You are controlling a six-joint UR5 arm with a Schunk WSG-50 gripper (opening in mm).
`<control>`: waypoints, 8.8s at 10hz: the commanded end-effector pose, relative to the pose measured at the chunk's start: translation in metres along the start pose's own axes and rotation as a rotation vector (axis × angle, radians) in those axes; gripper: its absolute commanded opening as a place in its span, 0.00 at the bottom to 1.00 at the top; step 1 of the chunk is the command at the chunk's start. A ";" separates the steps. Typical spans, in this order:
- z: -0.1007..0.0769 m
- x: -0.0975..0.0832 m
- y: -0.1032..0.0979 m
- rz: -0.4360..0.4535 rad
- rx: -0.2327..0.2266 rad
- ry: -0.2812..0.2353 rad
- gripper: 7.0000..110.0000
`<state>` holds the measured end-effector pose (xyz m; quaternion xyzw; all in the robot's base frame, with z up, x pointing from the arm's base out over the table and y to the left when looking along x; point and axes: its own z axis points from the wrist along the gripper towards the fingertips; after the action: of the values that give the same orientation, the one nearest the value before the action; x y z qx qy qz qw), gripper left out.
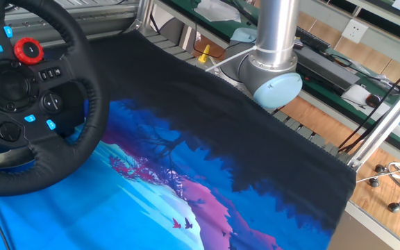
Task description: Rotate the steering wheel 90 degrees clockwise
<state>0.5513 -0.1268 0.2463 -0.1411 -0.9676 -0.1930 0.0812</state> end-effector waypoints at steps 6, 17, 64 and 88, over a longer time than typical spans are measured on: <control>-0.001 0.009 -0.001 -0.157 -0.083 0.017 0.57; 0.009 -0.024 0.015 -0.084 -0.071 -0.008 0.36; 0.028 -0.047 0.006 -0.227 -0.187 -0.047 0.00; 0.042 0.021 -0.015 -0.187 -0.078 0.290 0.00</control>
<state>0.5262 -0.1196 0.2069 -0.0289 -0.9497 -0.2528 0.1827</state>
